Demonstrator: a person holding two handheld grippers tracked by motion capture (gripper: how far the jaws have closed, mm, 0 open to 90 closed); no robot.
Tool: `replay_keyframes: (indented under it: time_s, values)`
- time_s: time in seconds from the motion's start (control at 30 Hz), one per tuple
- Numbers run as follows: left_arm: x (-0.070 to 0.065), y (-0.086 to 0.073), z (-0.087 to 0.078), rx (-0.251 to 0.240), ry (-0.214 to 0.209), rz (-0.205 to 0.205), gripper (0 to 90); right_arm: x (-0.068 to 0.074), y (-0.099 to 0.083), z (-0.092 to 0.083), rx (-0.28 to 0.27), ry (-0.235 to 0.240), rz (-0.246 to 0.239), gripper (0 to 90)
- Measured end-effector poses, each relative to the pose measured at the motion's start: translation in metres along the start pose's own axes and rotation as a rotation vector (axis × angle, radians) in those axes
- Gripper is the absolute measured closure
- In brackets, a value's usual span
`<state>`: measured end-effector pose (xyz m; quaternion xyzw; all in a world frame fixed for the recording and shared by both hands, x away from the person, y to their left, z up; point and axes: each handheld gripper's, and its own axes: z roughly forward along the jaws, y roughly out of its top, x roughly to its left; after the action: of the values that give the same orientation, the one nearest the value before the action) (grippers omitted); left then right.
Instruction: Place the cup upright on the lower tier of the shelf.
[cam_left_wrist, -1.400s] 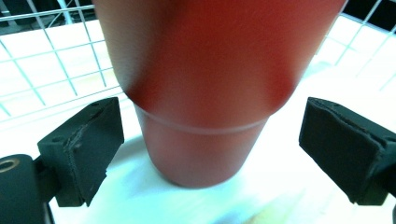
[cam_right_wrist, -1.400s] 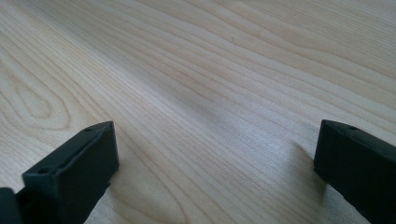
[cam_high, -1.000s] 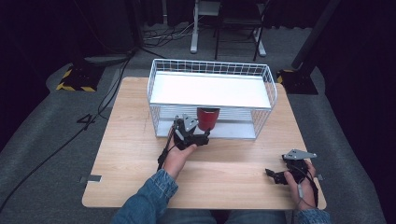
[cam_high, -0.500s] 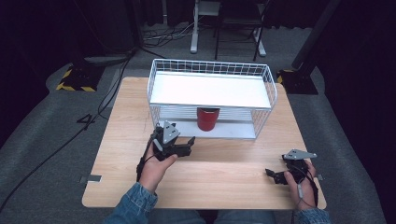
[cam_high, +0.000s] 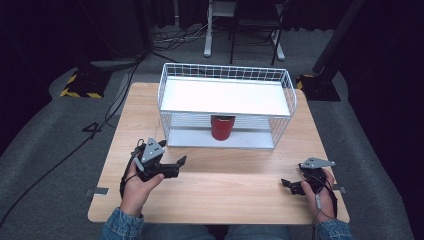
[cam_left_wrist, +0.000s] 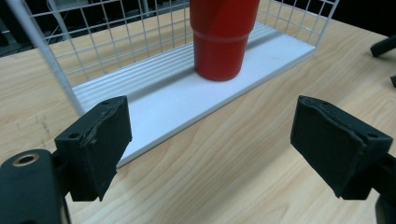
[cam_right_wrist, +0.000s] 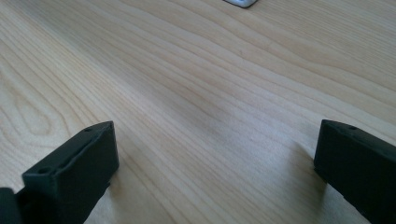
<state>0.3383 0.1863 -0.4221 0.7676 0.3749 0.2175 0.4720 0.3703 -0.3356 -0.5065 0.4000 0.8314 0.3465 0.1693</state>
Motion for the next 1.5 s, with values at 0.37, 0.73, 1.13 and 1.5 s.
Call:
replay_keyframes:
  time_s: [0.37,0.73,1.13,1.5]
  values:
    - [0.016,-0.031,-0.020,0.092,0.002,-0.006,14.3,0.002,0.003,0.003,-0.001,0.005,-0.008,0.0]
    - [0.028,-0.067,-0.025,0.186,0.031,-0.053,15.0,0.002,0.003,0.003,-0.002,0.005,-0.008,0.1]
    - [0.036,-0.092,-0.021,0.275,0.014,-0.044,15.1,0.002,0.003,0.003,-0.002,0.005,-0.008,0.1]
    - [0.033,-0.100,-0.013,0.333,0.008,0.000,14.1,0.002,0.003,0.003,-0.002,0.005,-0.008,0.1]
